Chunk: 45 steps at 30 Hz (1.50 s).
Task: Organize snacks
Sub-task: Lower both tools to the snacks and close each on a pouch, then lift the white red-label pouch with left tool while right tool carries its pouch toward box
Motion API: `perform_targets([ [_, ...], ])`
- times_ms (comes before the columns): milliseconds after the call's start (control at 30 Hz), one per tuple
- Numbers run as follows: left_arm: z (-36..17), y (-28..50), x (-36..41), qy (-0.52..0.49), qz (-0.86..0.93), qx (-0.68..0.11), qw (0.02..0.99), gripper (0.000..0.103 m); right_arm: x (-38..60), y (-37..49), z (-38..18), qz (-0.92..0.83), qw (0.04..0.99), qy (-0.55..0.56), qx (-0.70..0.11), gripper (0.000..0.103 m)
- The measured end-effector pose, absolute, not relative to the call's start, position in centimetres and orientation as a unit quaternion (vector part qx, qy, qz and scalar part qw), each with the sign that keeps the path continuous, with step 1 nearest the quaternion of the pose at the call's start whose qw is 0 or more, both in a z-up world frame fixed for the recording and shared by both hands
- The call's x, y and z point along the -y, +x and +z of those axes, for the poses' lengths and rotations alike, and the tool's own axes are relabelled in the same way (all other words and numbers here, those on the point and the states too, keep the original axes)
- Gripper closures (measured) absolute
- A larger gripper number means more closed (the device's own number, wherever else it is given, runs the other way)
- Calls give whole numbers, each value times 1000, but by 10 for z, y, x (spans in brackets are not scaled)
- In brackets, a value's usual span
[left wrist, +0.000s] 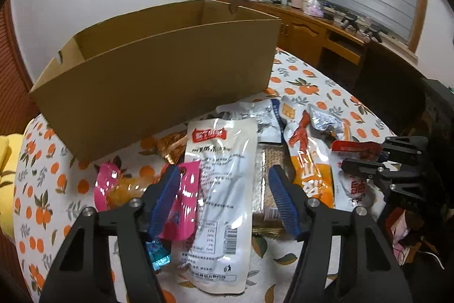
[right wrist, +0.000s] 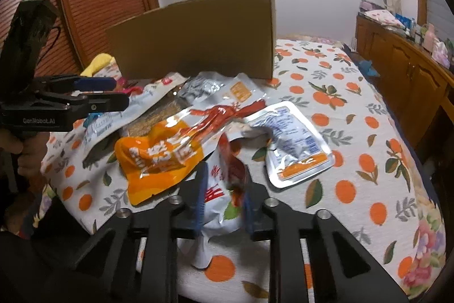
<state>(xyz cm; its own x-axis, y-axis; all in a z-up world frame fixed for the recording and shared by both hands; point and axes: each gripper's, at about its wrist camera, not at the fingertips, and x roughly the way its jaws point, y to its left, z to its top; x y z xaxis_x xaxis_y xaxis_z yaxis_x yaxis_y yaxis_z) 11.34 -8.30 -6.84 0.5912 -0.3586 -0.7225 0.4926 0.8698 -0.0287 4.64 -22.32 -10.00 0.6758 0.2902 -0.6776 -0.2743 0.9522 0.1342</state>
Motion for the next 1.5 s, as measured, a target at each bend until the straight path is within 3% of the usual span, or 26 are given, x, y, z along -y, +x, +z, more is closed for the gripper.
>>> perform_targets([
  [167,-72,133,97,126,-243,-406,872,37,224,45,-97,159,916,8,-368,88],
  [367,-76,157,109,139,-244,-432,857,32,227,45,-82,156,921,0,-357,100],
  [767,-95,189,104,96,-272,-480,828,25,235,47,-63,151,928,-36,-339,100],
  [1067,-101,198,92,40,-307,-499,809,30,238,61,-48,143,934,-63,-320,100],
  [1233,-94,188,90,56,-309,-485,816,36,240,64,-41,140,937,-67,-314,100],
  [1500,-74,175,88,57,-308,-437,843,36,240,68,-35,139,940,-72,-304,100],
])
